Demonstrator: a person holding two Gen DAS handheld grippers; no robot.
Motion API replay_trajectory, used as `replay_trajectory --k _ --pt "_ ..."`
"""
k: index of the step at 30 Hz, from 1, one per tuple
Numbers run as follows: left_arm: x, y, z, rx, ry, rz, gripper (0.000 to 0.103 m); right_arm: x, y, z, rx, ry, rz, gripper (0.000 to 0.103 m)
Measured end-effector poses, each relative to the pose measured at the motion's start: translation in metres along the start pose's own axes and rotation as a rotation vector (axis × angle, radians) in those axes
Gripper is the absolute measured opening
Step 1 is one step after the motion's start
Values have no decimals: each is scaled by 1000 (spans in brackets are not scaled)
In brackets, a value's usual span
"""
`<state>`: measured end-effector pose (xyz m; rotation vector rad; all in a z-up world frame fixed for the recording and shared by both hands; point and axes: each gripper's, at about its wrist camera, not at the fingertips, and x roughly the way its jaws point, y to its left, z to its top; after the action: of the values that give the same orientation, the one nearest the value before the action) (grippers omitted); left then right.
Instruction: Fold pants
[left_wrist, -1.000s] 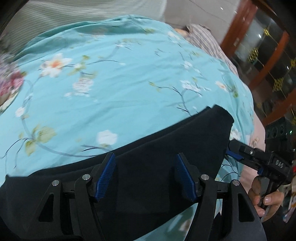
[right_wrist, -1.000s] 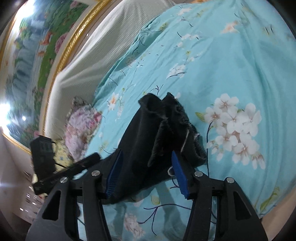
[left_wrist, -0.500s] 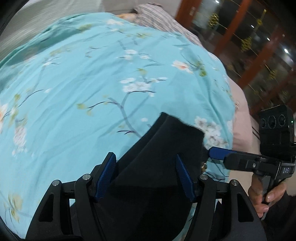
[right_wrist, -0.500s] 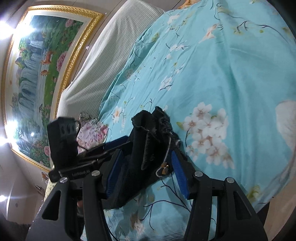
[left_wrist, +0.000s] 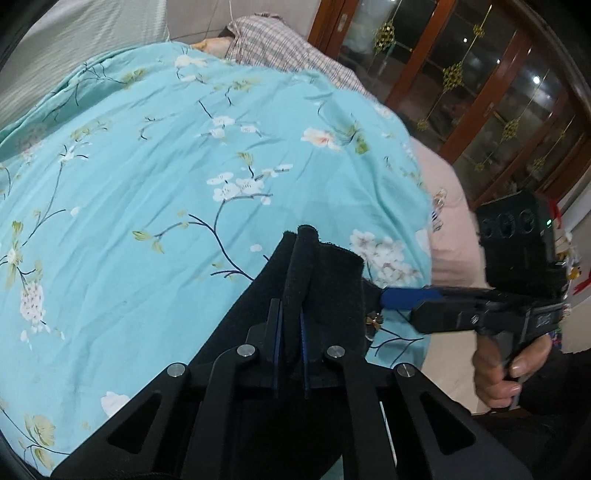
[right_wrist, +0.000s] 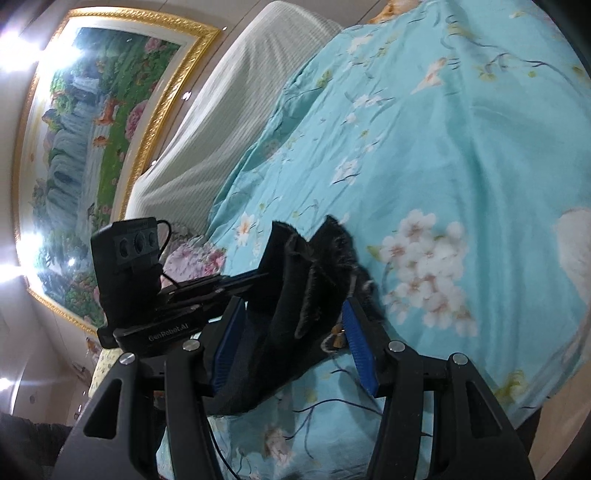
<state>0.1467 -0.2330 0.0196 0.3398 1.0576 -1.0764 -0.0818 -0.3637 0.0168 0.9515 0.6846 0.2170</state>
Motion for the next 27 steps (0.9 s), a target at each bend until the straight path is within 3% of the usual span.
replay_trajectory --k 4,10,20,27 --pt "-17 3 2 13 -48 -23 6 10 8 -2 -45 16 33 56" --pt "-26 23 8 -19 -62 4 7 26 4 1 -54 41 78 62" --pt "-1 42 10 -61 -20 19 7 35 6 12 -68 55 42 62" --pt "-3 49 7 -82 -26 12 7 48 9 33 -164 47 -35 59"
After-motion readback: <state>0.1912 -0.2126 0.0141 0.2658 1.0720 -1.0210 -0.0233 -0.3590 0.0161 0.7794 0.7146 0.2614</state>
